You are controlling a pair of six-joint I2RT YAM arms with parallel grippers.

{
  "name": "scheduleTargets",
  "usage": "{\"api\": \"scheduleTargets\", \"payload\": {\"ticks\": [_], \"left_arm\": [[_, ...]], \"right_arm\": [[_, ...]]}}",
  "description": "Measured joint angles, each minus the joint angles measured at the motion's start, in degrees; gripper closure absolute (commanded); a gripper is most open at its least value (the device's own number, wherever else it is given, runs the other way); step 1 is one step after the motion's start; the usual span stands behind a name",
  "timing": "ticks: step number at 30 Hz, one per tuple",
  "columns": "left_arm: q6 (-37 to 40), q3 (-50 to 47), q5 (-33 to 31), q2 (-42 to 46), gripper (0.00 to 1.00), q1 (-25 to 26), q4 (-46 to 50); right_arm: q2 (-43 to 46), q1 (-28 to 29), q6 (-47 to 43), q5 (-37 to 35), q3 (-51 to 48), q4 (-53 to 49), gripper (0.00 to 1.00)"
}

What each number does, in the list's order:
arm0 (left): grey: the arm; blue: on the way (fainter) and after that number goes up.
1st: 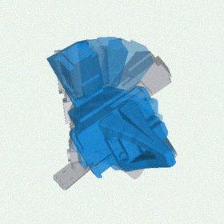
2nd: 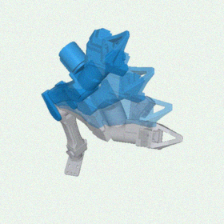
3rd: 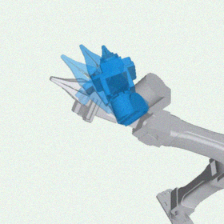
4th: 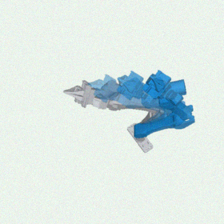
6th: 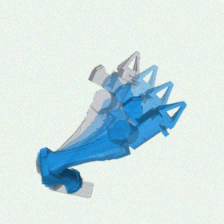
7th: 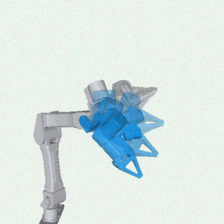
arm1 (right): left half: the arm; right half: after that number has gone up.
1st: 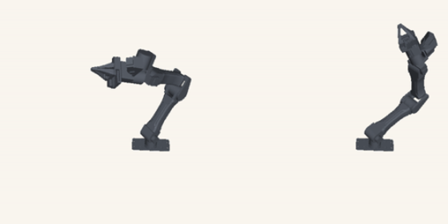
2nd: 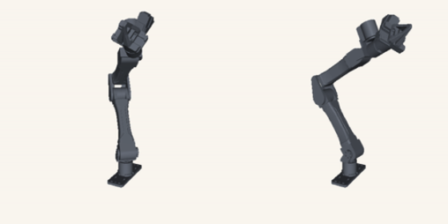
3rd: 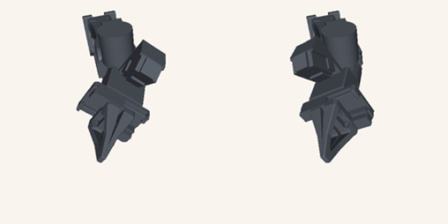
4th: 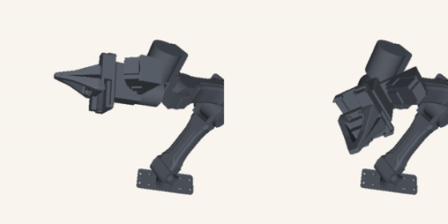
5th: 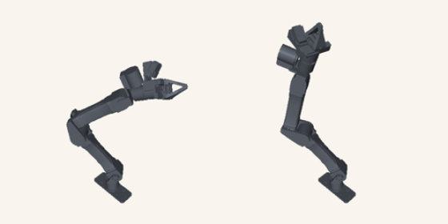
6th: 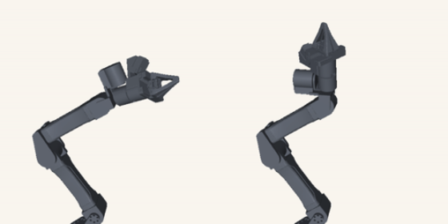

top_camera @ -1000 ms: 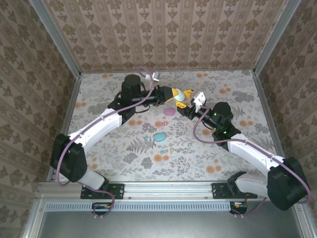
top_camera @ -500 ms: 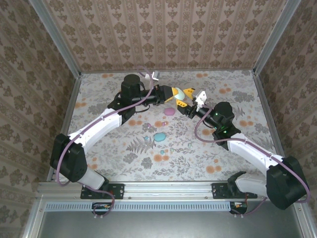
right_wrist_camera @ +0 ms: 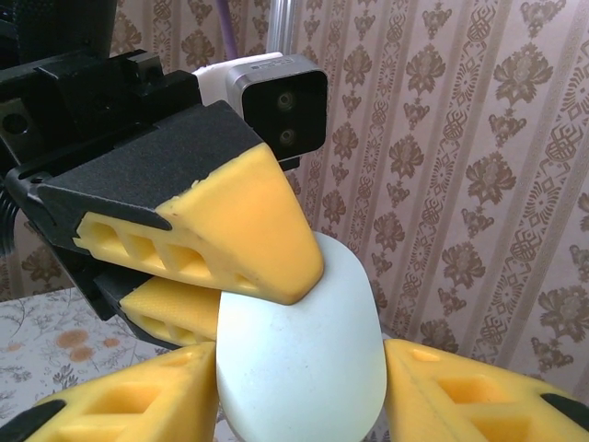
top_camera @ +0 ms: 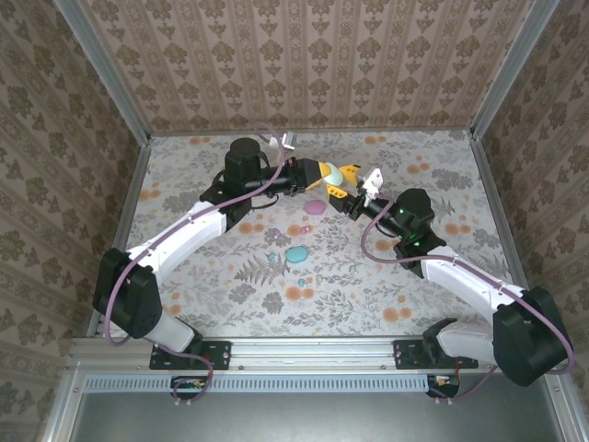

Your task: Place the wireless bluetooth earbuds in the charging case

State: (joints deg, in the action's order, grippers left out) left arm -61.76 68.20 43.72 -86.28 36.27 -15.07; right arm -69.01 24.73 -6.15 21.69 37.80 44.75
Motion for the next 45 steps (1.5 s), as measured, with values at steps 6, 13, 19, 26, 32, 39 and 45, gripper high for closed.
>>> {"api": "scheduleTargets", "payload": {"ticks": [6, 13, 19, 26, 32, 39, 45], "left_arm": [[0.48, -0.02, -0.46, 0.87, 0.61, -0.22, -0.22], [15.85, -1.4, -1.97, 7.32, 0.23, -1.27, 3.5], [38.27, -5.35, 1.66, 14.58, 0.18, -5.95, 4.52], [55.63, -6.27, 13.0, 12.52, 0.22, -6.73, 7.26], [59.04, -5.05, 17.77, 9.29, 0.24, -6.19, 7.45], [59.36, -1.64, 21.11, 7.45, 0.32, -4.42, 7.32], [59.01, -1.36, 21.9, 7.02, 0.38, -4.37, 7.37]], "right_arm": [[0.0, -0.11, 0.94, 0.94, 1.68, -1.7, 0.58], [0.0, -4.96, 8.26, 9.55, 9.27, -11.98, 0.64], [-0.02, -7.41, 11.08, 22.38, 14.25, -20.39, 0.65], [-0.13, -7.67, 10.23, 32.35, 19.43, -28.02, 0.64], [-0.15, -7.3, 6.51, 35.87, 21.0, -33.51, 0.63], [-0.5, -6.78, 3.26, 36.81, 21.31, -36.44, 0.63], [-0.5, -6.6, 2.16, 36.85, 21.31, -36.85, 0.63]]}}
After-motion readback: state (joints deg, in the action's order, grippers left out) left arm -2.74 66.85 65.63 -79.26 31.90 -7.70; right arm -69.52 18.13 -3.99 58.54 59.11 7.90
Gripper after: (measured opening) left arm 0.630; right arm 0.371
